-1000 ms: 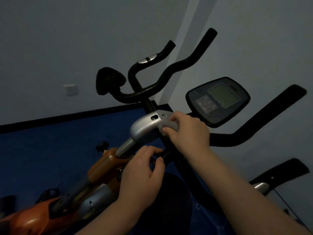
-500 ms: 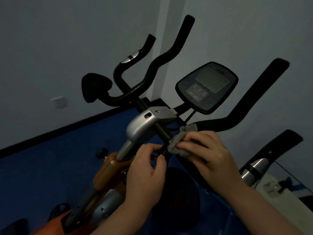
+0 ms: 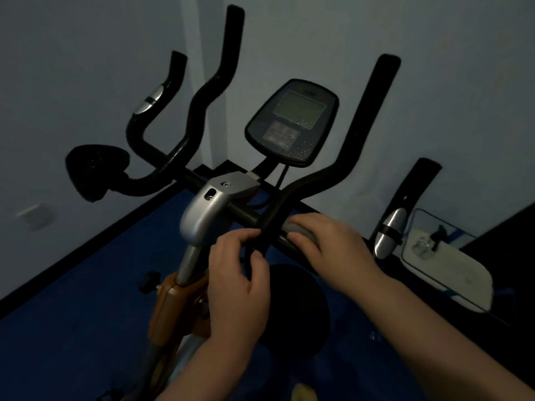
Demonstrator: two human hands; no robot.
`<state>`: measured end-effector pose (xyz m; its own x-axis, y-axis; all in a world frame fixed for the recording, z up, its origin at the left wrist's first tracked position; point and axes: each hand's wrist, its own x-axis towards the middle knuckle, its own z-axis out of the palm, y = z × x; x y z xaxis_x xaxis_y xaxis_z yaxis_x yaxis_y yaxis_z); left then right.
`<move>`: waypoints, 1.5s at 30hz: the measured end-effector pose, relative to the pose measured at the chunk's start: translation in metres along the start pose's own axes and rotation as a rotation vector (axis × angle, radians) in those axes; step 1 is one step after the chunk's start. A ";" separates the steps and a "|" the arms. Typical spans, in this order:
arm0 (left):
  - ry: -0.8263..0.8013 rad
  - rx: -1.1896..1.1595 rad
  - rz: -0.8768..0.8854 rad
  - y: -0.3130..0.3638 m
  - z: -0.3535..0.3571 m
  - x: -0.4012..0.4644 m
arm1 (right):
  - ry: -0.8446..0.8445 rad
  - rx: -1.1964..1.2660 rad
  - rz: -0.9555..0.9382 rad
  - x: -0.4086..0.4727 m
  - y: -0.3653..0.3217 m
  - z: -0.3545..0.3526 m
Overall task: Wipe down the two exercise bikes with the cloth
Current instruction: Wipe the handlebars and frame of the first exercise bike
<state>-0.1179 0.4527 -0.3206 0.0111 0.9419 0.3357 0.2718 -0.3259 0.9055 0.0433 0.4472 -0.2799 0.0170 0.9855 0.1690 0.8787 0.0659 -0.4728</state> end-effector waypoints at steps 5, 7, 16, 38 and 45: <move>-0.090 0.179 0.259 0.000 -0.002 0.004 | -0.003 -0.036 -0.065 -0.027 0.004 -0.012; -0.119 0.251 0.302 0.000 -0.002 0.005 | -0.027 -0.081 -0.106 -0.034 0.010 -0.018; -0.190 0.315 0.239 0.003 -0.012 -0.029 | 0.119 -0.181 -0.352 -0.074 0.030 -0.004; 0.209 0.477 -0.661 -0.019 -0.076 -0.368 | -0.640 0.407 -0.271 -0.261 0.014 0.109; 0.430 0.428 -0.833 -0.007 -0.129 -0.463 | -0.815 0.401 -0.450 -0.313 -0.067 0.151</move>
<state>-0.2487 0.0082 -0.4490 -0.6602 0.7194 -0.2157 0.3563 0.5528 0.7533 -0.0929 0.1582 -0.4313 -0.7386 0.6527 -0.1684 0.4961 0.3573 -0.7914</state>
